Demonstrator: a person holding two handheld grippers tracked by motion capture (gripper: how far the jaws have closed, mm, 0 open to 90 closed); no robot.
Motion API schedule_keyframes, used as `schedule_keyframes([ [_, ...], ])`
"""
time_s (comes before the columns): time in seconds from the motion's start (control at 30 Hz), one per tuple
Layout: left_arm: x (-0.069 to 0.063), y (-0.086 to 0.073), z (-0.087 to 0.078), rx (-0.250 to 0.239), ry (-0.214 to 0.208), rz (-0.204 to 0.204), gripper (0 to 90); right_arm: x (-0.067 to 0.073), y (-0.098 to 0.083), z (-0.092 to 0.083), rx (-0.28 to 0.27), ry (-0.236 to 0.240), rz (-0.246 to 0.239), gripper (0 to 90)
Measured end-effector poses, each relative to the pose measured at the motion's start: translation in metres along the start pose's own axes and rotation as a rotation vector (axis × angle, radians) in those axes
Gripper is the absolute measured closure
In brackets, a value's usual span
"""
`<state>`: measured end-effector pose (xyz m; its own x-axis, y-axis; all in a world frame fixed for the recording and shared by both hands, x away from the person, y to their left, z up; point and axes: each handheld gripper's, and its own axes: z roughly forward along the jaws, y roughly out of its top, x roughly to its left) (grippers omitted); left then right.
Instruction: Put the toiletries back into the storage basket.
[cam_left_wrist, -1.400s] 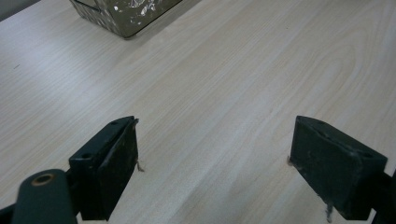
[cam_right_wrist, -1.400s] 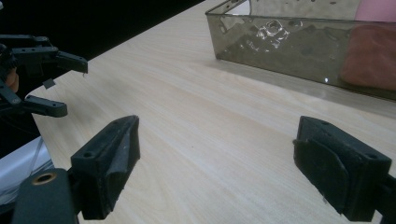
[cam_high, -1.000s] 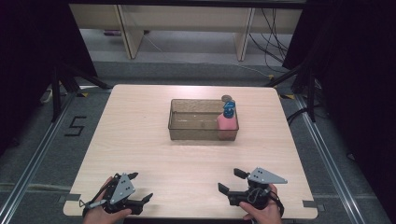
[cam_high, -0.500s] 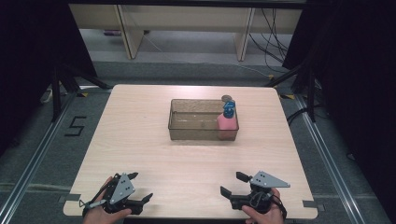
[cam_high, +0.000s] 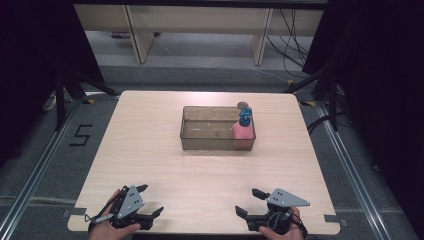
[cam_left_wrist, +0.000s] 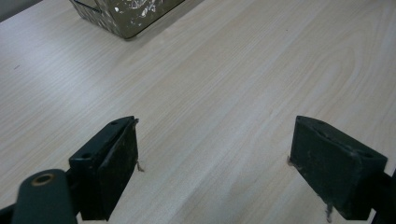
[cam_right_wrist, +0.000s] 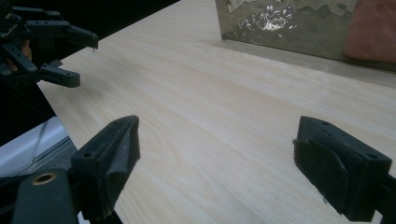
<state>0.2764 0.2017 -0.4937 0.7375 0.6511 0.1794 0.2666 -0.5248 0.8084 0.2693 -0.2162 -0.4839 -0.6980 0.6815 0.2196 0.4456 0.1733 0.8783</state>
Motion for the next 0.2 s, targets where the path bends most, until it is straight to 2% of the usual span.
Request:
schedule_keyframes([
  [0.03,-0.0004,-0.0002,0.0003,-0.002,0.004,0.000,14.8,0.0000,0.0004,-0.0011,0.001,-0.004,-0.011,15.5],
  [0.07,-0.0006,-0.0002,0.0004,0.000,0.007,-0.001,14.8,0.0007,0.0004,-0.0012,0.022,0.004,0.001,15.5],
  [0.13,-0.0012,-0.0003,0.0010,-0.006,0.005,-0.010,14.8,0.0006,0.0001,0.0004,0.016,0.014,-0.001,15.5],
  [0.2,-0.0005,-0.0006,0.0012,-0.004,0.001,-0.007,14.9,0.0003,0.0005,-0.0001,0.015,0.002,-0.020,15.5],
])
